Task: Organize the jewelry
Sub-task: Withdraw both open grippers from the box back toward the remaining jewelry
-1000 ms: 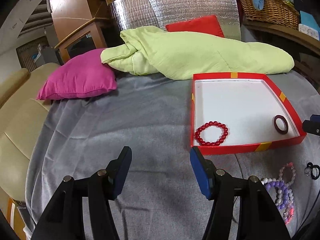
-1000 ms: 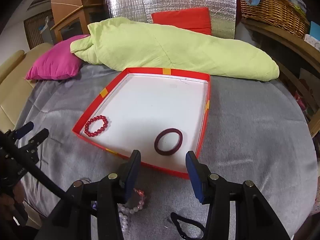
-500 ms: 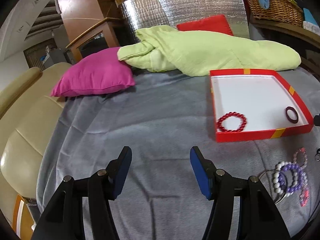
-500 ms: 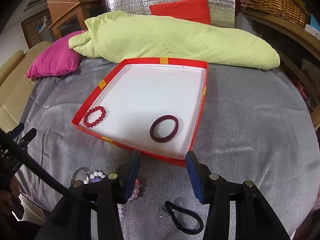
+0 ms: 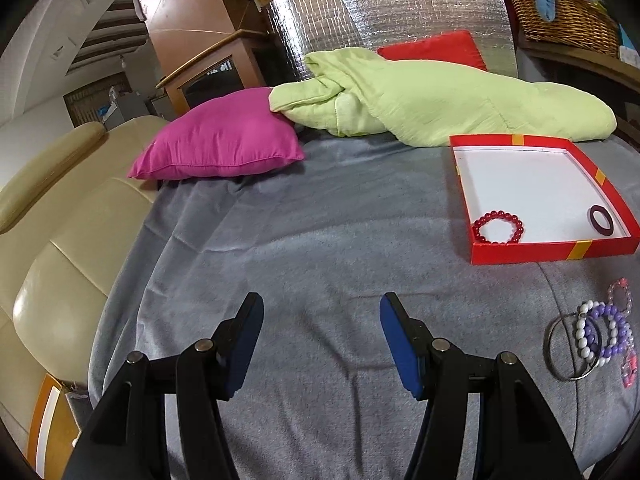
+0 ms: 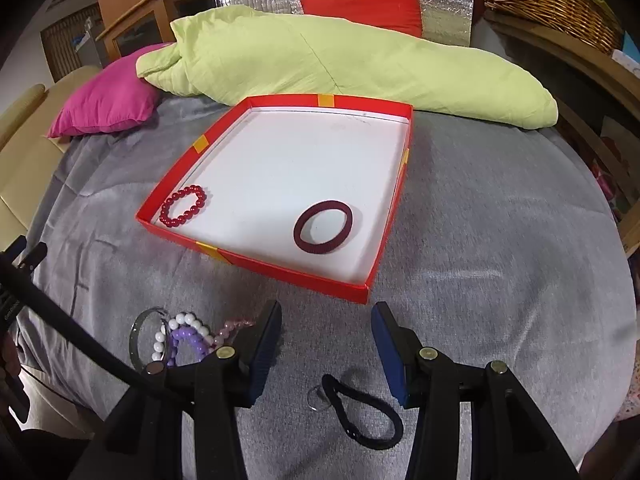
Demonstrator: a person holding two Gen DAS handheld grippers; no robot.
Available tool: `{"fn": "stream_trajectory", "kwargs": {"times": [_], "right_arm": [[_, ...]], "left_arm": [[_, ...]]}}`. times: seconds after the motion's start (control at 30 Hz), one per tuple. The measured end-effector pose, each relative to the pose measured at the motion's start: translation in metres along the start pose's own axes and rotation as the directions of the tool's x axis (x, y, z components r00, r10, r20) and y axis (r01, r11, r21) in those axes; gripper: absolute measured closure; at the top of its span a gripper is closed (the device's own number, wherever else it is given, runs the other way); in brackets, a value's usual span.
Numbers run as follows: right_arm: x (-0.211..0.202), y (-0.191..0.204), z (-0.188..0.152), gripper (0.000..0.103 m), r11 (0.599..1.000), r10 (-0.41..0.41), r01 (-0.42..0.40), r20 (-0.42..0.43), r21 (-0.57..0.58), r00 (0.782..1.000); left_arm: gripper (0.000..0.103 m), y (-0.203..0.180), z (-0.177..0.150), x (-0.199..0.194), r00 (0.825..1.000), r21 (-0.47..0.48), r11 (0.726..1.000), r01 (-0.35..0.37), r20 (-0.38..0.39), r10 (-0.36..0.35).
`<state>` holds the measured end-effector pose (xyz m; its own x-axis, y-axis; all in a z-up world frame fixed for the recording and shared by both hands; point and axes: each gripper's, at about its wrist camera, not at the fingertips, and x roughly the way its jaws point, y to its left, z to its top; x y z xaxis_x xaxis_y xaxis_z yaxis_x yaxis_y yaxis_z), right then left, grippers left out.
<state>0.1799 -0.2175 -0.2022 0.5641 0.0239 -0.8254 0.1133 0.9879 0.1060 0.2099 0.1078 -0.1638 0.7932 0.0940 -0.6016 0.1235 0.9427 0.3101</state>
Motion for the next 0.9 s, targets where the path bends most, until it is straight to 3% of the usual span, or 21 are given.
{"fn": "stream_trajectory", "kwargs": {"times": [0.13,0.27,0.47,0.63,0.9], "right_arm": [[-0.001,-0.005,-0.003,0.052,1.0,0.015,-0.015,-0.025,0.011,1.0],[0.005,-0.02,-0.007,0.052,0.996,0.054,-0.047,-0.087,0.074,0.995],[0.014,-0.044,-0.013,0.052,0.983,0.095,-0.069,-0.148,0.171,0.984],[0.024,-0.054,-0.018,0.052,0.979,0.094,-0.05,-0.218,0.199,0.971],[0.022,-0.045,-0.024,0.052,0.985,0.142,-0.112,-0.251,0.131,0.957]], "left_arm": [[0.041,-0.007,-0.006,0.002,0.999,0.017,0.999,0.038,-0.024,-0.038],[0.041,-0.031,-0.013,0.006,0.989,0.072,0.989,0.132,-0.078,-0.126],[0.041,-0.062,-0.018,0.006,0.952,0.101,0.953,0.285,-0.145,-0.27],[0.041,-0.076,-0.02,0.007,0.947,0.133,0.945,0.3,-0.163,-0.278],[0.041,-0.093,-0.019,0.01,0.934,0.153,0.931,0.332,-0.189,-0.302]]}}
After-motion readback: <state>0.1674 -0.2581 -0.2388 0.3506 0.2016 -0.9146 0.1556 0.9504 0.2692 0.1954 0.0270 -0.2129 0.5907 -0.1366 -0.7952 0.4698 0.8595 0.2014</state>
